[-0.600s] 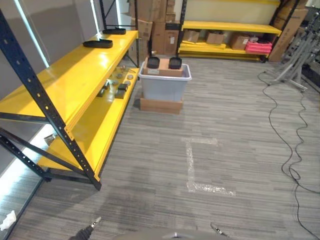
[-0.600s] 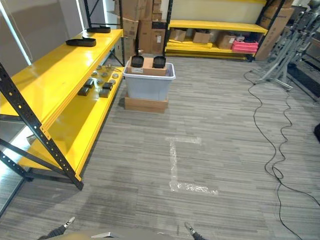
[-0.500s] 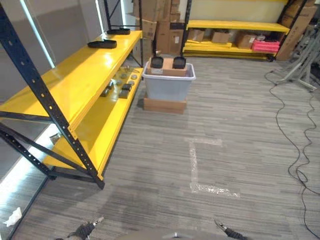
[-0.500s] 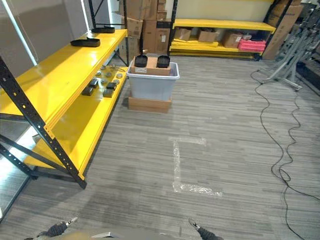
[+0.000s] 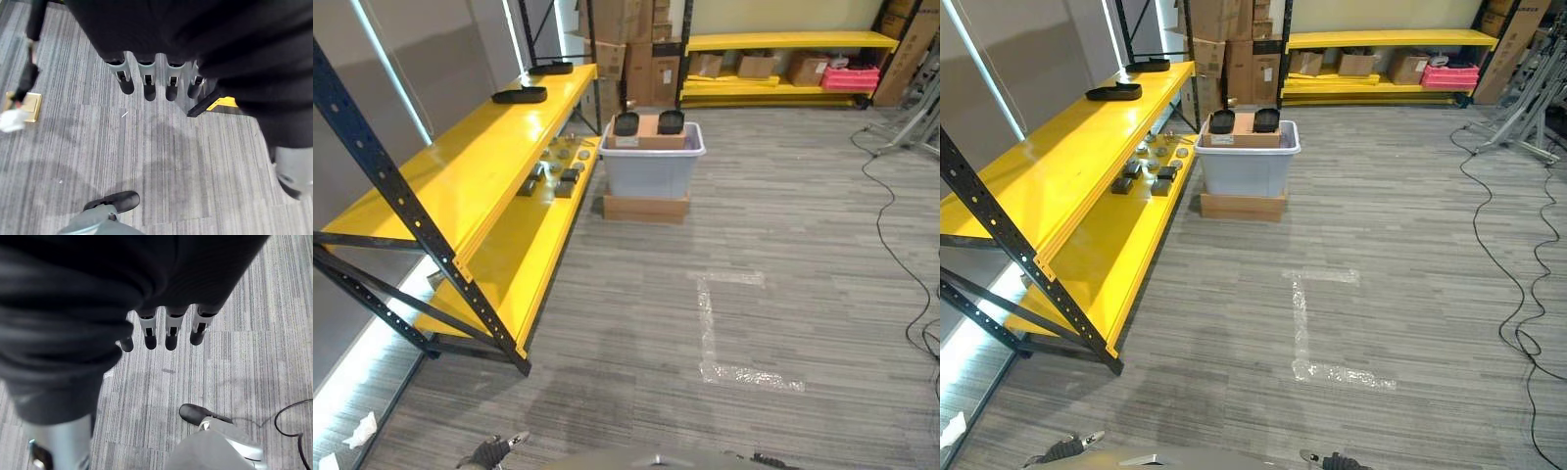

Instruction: Move parts from the plastic box to the shelf.

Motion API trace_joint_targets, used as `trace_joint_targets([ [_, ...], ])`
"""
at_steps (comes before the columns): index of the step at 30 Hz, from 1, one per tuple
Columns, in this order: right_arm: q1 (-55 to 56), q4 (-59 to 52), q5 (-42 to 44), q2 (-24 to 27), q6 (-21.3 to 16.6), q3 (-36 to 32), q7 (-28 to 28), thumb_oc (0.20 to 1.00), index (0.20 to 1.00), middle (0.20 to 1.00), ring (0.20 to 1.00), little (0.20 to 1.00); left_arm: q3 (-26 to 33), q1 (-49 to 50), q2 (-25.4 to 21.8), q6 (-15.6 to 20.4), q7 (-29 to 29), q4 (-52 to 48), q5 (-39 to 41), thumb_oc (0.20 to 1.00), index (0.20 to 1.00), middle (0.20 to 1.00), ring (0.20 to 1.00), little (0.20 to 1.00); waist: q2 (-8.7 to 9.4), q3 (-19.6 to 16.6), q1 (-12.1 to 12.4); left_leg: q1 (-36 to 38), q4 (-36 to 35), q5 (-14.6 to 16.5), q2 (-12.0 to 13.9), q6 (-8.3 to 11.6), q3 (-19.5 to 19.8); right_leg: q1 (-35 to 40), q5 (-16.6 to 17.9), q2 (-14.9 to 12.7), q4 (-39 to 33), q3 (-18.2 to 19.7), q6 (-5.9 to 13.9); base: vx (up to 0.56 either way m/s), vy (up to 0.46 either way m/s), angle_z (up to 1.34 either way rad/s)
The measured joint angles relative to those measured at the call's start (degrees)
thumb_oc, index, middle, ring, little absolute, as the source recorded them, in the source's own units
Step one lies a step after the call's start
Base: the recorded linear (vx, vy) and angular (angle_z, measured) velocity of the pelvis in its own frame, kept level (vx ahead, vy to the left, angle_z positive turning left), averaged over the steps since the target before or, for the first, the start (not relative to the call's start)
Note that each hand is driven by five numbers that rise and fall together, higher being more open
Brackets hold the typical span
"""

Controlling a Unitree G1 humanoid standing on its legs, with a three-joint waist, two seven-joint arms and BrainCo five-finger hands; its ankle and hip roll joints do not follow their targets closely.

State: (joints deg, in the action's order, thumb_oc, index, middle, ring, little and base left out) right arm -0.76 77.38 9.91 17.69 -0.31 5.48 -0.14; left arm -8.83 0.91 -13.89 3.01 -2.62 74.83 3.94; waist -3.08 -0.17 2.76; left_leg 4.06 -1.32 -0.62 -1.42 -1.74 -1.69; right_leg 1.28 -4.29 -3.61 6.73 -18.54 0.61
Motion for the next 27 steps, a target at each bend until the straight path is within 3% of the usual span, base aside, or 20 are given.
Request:
trace_joint_targets([
  [10, 0.5, -2.2, -0.2, -0.4, -0.8, 1.1, -1.7, 1.000, 1.000, 1.000, 1.000, 1.000, -0.2, 0.3, 1.0, 1.9, -1.5, -2.2, 2.3, 1.000, 1.000, 1.000, 1.000, 1.000, 1.08, 0.6, -0.1, 0.1, -0.9, -0.1, -0.1, 0.01, -0.1, -0.4, 0.2, 0.0, 0.0, 0.2, 0.12, 0.02, 0.056, -0.01],
  [20, -1.1, -3.4, -0.1, -1.5, -1.0, 1.0, -1.4, 1.000, 1.000, 1.000, 1.000, 1.000, -0.3, 0.1, 1.0, 1.9, -0.8, -2.0, 2.0, 1.000, 1.000, 1.000, 1.000, 1.000, 0.94, 3.2, -0.1, 0.9, -0.9, 0.2, -0.4, -0.29, -0.6, -0.2, 0.5, -0.4, -0.1, 0.6, 0.33, 0.03, 0.112, -0.02],
  [27, -1.5, -2.2, 2.0, -1.6, -0.7, -0.1, -0.8, 1.000, 1.000, 1.000, 1.000, 1.000, -0.9, -0.3, 0.4, 1.9, -0.8, 0.1, -0.8, 1.000, 1.000, 1.000, 1.000, 1.000, 0.82, 3.5, -1.0, 1.2, -1.0, 0.3, -0.7, -0.71, -1.7, -1.5, -1.6, -1.4, 2.8, 0.9, 0.85, 0.01, 0.057, -0.06],
])
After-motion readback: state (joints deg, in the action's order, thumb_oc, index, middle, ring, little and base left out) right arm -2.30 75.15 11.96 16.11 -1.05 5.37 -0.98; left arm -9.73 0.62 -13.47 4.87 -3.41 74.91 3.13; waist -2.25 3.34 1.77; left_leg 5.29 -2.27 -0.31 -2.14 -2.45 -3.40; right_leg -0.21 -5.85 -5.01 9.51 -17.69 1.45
